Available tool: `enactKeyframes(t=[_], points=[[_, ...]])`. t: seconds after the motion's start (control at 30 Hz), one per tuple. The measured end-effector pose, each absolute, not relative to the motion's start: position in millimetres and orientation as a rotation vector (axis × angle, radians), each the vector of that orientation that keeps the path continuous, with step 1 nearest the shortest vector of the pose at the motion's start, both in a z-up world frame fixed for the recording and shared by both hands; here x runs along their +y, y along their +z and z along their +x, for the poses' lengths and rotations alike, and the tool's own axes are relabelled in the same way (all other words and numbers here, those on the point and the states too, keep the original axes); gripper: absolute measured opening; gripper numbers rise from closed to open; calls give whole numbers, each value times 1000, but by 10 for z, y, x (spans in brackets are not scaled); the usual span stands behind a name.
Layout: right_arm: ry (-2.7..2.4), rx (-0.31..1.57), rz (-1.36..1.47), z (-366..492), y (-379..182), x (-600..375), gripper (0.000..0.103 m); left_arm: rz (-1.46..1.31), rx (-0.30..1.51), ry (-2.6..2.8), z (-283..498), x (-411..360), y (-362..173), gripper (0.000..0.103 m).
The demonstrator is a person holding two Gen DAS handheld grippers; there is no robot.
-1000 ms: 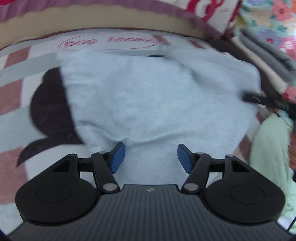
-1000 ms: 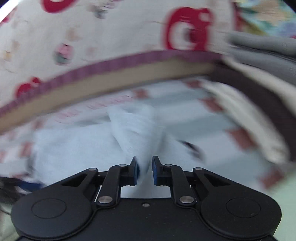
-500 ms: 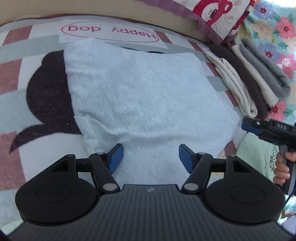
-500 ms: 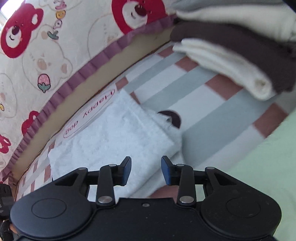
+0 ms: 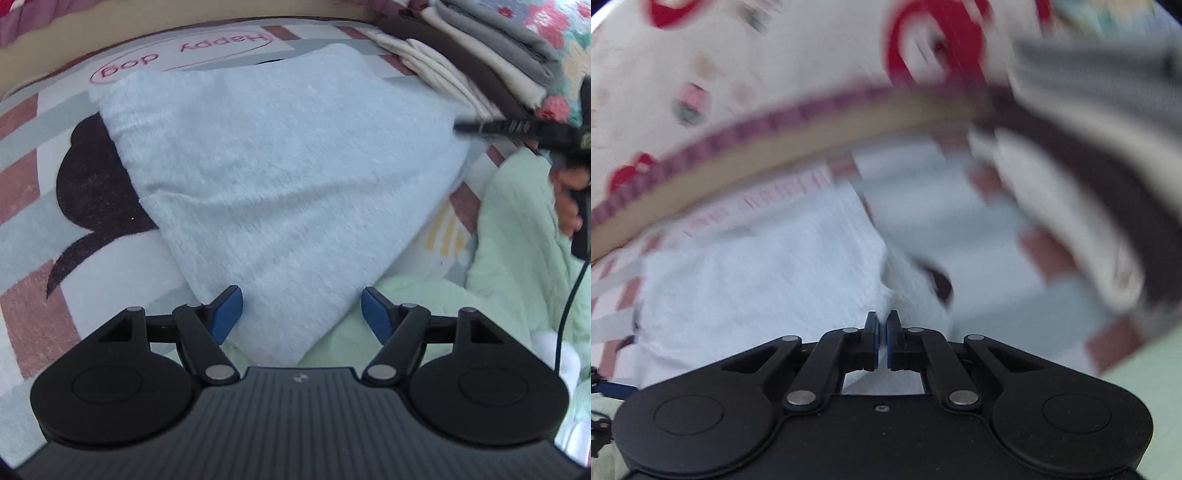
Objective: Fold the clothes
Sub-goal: 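Smooth the folded T-shirt with the right gripper while the left gripper pinches its edge, then move the left gripper to the folded grey T-shirt end and pinch it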
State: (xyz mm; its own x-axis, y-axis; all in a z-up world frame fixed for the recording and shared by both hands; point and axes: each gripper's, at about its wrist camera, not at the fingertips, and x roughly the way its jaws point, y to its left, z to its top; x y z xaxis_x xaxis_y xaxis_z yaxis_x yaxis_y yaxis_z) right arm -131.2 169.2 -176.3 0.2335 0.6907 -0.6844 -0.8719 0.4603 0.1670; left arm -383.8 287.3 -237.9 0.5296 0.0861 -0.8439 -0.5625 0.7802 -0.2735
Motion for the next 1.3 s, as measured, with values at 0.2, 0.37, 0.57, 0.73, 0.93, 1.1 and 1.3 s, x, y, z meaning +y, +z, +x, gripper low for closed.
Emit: enactKeyframes(t=[0.2, 0.37, 0.57, 0.73, 0.93, 1.1, 1.3], points=[[1025, 841, -399, -1370, -1988, 1621, 4, -592, 952, 427, -4015, 3003, -2366, 71], [1016, 830, -372, -1391, -2055, 1598, 4, -574, 962, 440, -4071, 2984, -2432, 73], [1022, 796, -290, -1311, -1927, 1455, 3, -561, 922, 466, -4138, 2948, -2433, 31], [937, 885, -271, -1231, -2189, 1449, 4, -601, 903, 469, -4195, 2943, -2358, 26], [925, 800, -402, -1301, -2104, 1503, 4, -672, 871, 458, -4366, 2883, -2359, 11], [879, 788, -392, -1235, -2085, 1390, 9, -781, 751, 458, -4561, 3005, -2259, 19], [1099, 671, -426, -1629, -1833, 1672, 15, -934, 580, 503, -4744, 3320, -2182, 63]])
